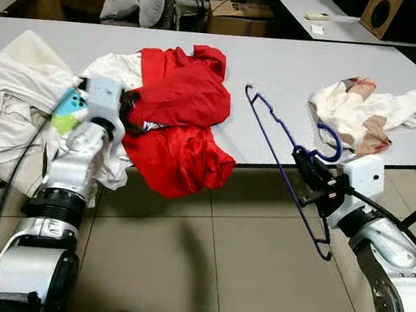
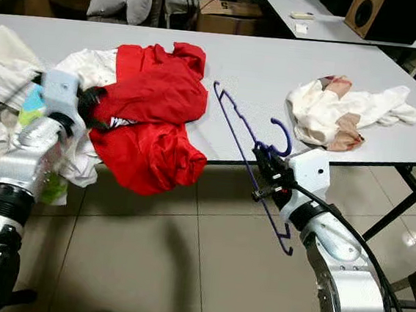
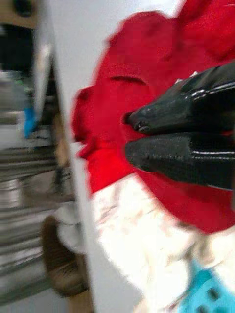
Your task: Hang hanger
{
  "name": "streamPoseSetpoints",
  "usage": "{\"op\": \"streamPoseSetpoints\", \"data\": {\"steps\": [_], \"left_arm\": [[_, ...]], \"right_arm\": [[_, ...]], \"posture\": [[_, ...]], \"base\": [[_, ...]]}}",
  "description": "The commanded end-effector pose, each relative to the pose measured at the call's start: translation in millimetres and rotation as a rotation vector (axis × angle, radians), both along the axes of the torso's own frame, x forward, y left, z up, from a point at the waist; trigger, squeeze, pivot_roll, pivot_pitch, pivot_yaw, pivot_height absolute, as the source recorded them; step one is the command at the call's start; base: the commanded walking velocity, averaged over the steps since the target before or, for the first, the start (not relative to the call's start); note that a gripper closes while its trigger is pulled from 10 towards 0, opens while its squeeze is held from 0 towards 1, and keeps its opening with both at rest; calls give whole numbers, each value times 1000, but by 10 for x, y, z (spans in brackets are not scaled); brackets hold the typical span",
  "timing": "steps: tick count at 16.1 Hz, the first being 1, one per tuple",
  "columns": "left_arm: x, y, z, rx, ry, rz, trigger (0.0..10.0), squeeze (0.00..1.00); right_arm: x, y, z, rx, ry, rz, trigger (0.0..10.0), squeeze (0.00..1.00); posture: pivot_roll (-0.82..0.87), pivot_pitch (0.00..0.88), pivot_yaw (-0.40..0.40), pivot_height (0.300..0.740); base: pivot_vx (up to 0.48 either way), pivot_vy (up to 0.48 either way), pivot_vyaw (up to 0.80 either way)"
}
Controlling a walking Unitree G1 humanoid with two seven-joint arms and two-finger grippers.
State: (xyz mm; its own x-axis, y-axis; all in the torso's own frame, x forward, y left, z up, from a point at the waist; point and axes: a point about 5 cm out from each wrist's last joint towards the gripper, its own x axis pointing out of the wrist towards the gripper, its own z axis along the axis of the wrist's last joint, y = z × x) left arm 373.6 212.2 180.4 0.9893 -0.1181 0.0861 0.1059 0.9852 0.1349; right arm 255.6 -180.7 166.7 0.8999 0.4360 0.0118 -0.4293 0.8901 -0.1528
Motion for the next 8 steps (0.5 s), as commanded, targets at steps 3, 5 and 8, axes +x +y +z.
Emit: {"op": "streamPoseSetpoints", "data": {"steps": [3, 5, 8], "left_arm": [[-115, 17, 522, -135, -330, -45, 0, 0], [-197, 70, 476, -85, -303, -62, 0, 0], [-328, 215, -151, 171, 103, -69, 0, 0]], "right_arm": [[19, -61, 87, 7, -53, -42, 10000, 0], [4, -57, 75, 8, -51, -41, 10000, 0], [4, -33, 55, 6, -48, -29, 10000, 0]], "posture": [[-76, 0, 9, 740], [-74, 0, 9, 740], [-71, 0, 5, 740]], "base": [[0, 0, 0], [0, 0, 0], [0, 0, 0]]}}
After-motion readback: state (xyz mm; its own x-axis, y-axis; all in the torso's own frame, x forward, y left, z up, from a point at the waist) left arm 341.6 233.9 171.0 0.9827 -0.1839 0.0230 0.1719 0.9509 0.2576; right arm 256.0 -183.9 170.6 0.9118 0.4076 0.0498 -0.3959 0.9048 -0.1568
